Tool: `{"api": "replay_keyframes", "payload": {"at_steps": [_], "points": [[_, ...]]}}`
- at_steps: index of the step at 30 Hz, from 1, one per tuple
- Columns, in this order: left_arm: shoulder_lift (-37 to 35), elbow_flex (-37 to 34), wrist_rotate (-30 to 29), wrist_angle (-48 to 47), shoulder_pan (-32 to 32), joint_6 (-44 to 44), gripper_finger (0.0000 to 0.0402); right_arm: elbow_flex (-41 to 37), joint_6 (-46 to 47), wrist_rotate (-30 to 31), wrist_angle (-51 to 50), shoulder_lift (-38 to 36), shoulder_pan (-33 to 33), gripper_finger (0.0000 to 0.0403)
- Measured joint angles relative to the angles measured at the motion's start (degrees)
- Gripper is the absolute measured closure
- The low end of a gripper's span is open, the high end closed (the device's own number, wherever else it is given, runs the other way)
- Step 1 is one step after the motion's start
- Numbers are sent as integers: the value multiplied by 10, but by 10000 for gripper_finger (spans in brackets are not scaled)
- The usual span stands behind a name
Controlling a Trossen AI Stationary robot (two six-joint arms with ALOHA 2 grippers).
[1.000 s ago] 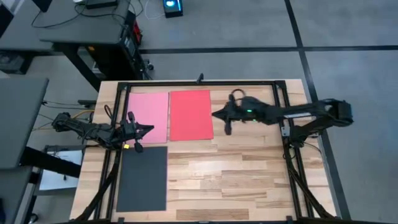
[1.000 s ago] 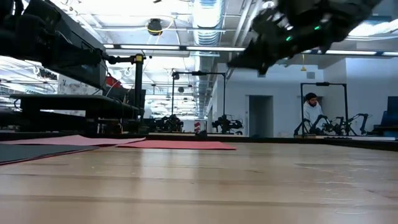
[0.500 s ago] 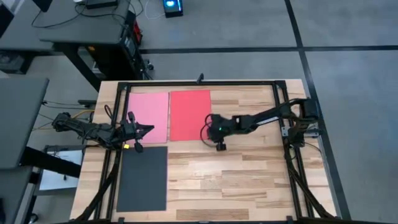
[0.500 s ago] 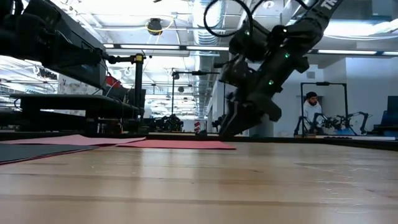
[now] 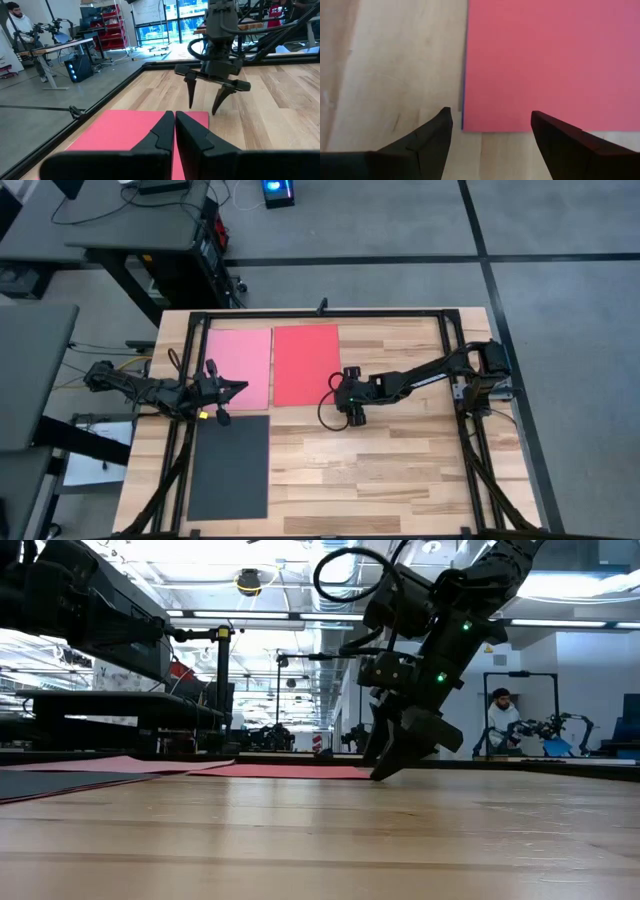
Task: Organize paper
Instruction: Move the red paper to the top right of the table
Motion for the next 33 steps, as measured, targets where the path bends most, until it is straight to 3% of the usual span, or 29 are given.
{"api": "replay_keyframes", "payload": {"at_steps": [13,21,33], "points": [[0,0,0,0,0,0,402,-2,3,7,50,1,-10,143],[0,0,0,0,0,0,402,-2,-9,81,57,1,1,143],[0,0,0,0,0,0,402,-2,-20,22,49,1,27,143]]}}
